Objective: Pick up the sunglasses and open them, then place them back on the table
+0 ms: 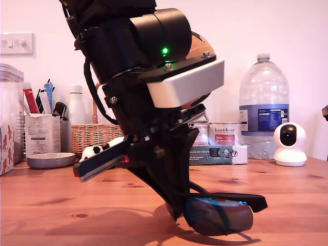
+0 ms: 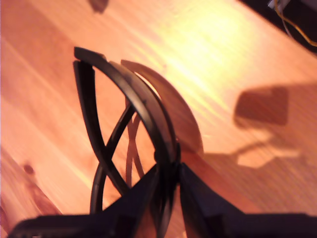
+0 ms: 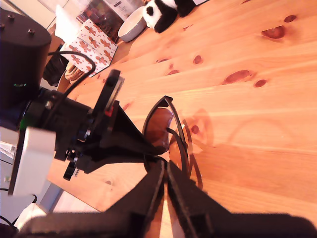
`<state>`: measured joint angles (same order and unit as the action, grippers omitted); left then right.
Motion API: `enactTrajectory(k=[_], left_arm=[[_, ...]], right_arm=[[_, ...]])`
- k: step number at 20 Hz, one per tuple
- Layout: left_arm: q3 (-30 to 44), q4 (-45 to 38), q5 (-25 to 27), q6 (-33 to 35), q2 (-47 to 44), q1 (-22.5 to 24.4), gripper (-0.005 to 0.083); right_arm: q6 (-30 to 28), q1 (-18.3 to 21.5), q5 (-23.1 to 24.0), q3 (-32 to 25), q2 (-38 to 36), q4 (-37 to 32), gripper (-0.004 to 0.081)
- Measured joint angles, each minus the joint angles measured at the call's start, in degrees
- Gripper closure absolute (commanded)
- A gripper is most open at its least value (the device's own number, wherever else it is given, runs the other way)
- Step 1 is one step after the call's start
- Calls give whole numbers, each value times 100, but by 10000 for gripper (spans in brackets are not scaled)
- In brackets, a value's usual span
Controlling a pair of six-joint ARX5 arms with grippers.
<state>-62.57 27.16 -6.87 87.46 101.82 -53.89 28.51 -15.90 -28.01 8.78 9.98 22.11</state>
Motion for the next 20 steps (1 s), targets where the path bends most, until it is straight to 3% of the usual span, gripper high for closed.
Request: enactTrajectory(k=[5, 10, 17, 20], left_arm=[[-26, 136, 345, 315, -9, -238, 793], [-26, 372, 380, 382, -315, -260, 793], [-26, 866, 260, 584, -986, -286, 793], [-26, 909, 68, 979, -1145, -380, 793]], right_arm=[[146, -48, -103, 0, 247, -205, 690], [87, -219, -118, 197, 1182, -184, 673], [-1019, -605, -101, 1543, 3119, -221, 627], [-1685, -901, -98, 2046, 4135, -140, 627]])
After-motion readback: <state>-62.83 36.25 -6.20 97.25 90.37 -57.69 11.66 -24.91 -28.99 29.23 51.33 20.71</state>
